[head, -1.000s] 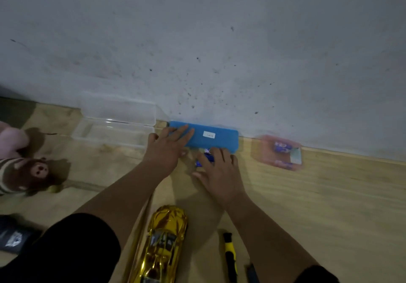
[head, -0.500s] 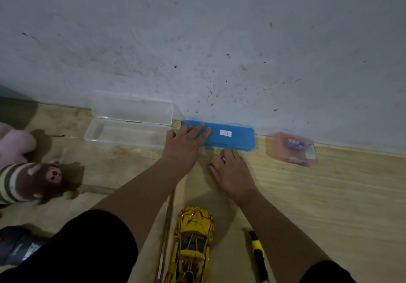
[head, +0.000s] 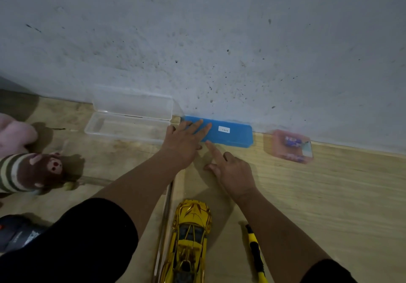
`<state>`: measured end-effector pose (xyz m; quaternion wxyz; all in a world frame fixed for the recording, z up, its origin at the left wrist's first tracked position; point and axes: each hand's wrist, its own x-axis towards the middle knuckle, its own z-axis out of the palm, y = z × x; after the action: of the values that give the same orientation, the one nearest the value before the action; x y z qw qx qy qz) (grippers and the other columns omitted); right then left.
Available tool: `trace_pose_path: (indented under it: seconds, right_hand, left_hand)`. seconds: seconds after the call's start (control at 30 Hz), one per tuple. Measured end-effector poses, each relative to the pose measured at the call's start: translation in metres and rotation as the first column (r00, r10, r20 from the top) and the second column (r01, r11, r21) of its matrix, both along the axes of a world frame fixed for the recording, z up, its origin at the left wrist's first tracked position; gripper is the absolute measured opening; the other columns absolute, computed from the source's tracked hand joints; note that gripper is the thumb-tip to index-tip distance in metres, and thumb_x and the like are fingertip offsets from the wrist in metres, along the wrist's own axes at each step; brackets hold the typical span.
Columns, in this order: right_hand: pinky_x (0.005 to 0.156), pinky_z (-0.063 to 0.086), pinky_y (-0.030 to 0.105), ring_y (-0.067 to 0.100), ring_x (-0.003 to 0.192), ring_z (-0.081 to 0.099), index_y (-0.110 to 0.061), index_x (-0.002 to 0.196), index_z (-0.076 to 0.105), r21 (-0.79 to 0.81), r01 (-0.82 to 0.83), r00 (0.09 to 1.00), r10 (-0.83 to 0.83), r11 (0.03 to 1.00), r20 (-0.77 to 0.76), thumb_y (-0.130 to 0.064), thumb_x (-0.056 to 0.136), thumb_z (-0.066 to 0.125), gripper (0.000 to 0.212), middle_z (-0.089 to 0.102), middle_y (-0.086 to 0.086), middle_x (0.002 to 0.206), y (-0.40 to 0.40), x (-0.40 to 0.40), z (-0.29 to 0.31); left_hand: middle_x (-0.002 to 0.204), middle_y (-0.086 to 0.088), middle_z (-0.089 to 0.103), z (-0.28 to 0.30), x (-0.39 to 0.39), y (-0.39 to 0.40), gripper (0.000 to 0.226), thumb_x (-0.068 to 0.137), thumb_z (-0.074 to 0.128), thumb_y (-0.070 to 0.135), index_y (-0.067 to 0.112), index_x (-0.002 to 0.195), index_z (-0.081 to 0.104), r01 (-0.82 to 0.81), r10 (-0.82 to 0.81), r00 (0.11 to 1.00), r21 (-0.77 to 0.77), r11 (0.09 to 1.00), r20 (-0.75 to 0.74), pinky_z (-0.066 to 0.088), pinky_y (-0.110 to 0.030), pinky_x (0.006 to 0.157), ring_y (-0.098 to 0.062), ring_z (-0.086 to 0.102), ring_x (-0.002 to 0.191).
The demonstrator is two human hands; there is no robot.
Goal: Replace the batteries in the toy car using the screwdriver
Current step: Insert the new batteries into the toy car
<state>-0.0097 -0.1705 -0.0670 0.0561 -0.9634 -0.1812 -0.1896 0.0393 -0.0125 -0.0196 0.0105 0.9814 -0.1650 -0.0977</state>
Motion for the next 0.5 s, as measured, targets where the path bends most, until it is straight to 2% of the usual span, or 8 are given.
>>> trace_pose_path:
  seconds: [0.1,0.23,0.33,0.4,0.5]
  right_hand:
    - [0.033,0.039,0.021,0.016,0.036,0.052,-0.025,0.131,0.039,0.051,-0.004,0.999,0.007,0.999,-0.053,-0.056,0.081,0.037,0.059,0.056,0.000,0.053,-0.007,-0.011,0.012]
    - [0.036,0.046,0.026,0.019,0.042,0.057,-0.026,0.135,0.037,0.092,-0.060,0.989,0.072,0.994,-0.128,-0.060,0.081,0.039,0.064,0.061,0.002,0.058,-0.019,-0.044,0.036]
    - [0.038,0.049,0.028,0.022,0.045,0.060,-0.029,0.136,0.039,0.119,-0.112,0.973,0.133,0.987,-0.188,-0.062,0.080,0.038,0.065,0.064,0.005,0.060,-0.024,-0.078,0.052]
    - [0.042,0.050,0.030,0.025,0.049,0.062,-0.030,0.137,0.043,0.155,-0.151,0.957,0.184,0.976,-0.226,-0.060,0.080,0.042,0.064,0.064,0.007,0.063,-0.026,-0.100,0.056]
    - [0.045,0.047,0.028,0.025,0.052,0.062,-0.031,0.137,0.042,0.133,-0.188,0.940,0.217,0.973,-0.262,-0.045,0.075,0.062,0.067,0.065,0.007,0.066,-0.026,-0.127,0.052]
  left_hand:
    - [0.159,0.007,0.004,0.009,-0.017,0.007,0.058,0.099,0.033,0.040,0.037,0.149,0.004,-0.064,0.070,0.997,-0.130,0.989,0.040,0.019,-0.043,0.108,-0.021,0.004,0.144]
    - [0.158,0.005,0.013,0.030,-0.061,0.012,0.056,0.095,0.038,0.049,0.038,0.147,0.020,-0.198,0.200,0.980,-0.254,0.947,-0.018,0.023,-0.048,0.107,-0.022,0.014,0.142]
    - [0.157,0.003,0.018,0.050,-0.101,0.010,0.059,0.092,0.037,0.057,0.040,0.146,0.020,-0.304,0.273,0.950,-0.258,0.917,-0.149,0.024,-0.051,0.107,-0.024,0.019,0.142]
    - [0.156,-0.001,0.021,0.056,-0.126,0.009,0.066,0.089,0.040,0.062,0.040,0.147,0.017,-0.329,0.262,0.930,-0.266,0.906,-0.256,0.025,-0.051,0.109,-0.026,0.022,0.141]
    - [0.152,-0.010,0.027,0.053,-0.160,0.008,0.089,0.075,0.056,0.068,0.040,0.147,0.012,-0.370,0.257,0.884,-0.248,0.895,-0.391,0.032,-0.049,0.107,-0.030,0.029,0.138]
